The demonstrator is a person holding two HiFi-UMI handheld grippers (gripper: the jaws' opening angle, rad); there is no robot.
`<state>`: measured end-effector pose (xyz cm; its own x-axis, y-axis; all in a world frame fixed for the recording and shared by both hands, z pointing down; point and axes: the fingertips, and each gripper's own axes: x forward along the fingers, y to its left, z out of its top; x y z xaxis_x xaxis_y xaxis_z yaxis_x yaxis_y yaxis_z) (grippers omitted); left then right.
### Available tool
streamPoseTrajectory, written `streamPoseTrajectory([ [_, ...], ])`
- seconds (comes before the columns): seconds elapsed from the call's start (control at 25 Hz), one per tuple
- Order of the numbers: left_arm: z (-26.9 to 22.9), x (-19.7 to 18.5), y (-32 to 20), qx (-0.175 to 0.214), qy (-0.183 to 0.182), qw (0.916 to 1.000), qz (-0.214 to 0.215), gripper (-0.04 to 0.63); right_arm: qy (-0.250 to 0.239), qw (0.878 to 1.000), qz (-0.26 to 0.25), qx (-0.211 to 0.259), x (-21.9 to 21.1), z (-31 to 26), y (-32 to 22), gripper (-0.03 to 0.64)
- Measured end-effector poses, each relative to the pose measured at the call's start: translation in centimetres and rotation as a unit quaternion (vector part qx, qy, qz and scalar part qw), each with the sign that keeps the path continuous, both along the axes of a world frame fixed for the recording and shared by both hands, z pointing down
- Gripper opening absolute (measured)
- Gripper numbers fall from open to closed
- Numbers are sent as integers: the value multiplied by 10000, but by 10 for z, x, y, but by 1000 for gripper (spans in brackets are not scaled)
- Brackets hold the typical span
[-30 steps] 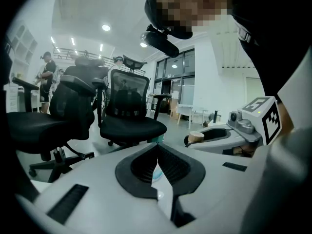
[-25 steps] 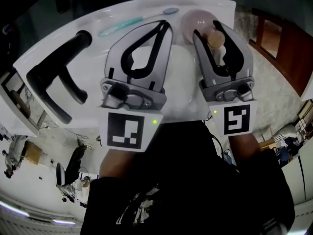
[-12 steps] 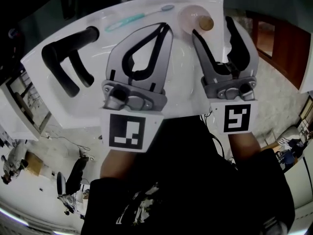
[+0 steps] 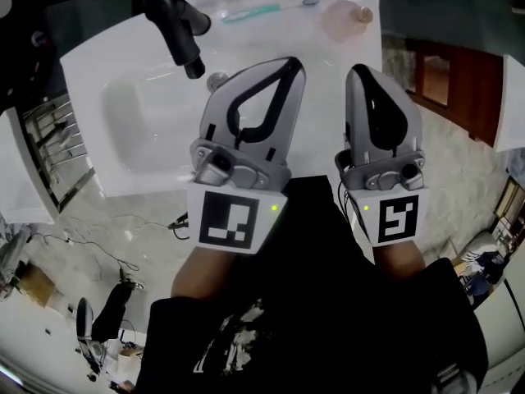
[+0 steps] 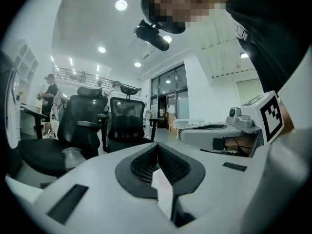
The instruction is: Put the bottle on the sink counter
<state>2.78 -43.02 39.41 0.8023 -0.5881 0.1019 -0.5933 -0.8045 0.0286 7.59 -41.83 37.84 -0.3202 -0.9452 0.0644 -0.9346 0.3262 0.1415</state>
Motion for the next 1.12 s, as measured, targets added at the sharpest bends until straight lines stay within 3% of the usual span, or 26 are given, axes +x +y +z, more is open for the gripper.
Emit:
streamPoseTrajectory([
  [0.24, -34, -58, 44, 83, 125, 9997, -184, 17, -119, 9988, -478, -75, -67, -34, 48, -5],
  [0.44, -70, -92, 85, 362, 16, 9993, -109, 17, -123, 9978, -648, 73, -109, -66, 89, -6],
  [0.64, -97, -122, 116, 511, -134, 9985, -108, 17, -309, 9982, -507, 119, -121, -91, 115, -6],
  [0.92, -122, -182, 168, 531, -355, 9977, -237, 17, -193, 9993, -283, 159, -143, -120, 172, -6],
  [1.12, -141, -214, 189, 809, -446, 9950, -380, 17, -841, 9958, -238, 280, -161, -143, 191, -6],
])
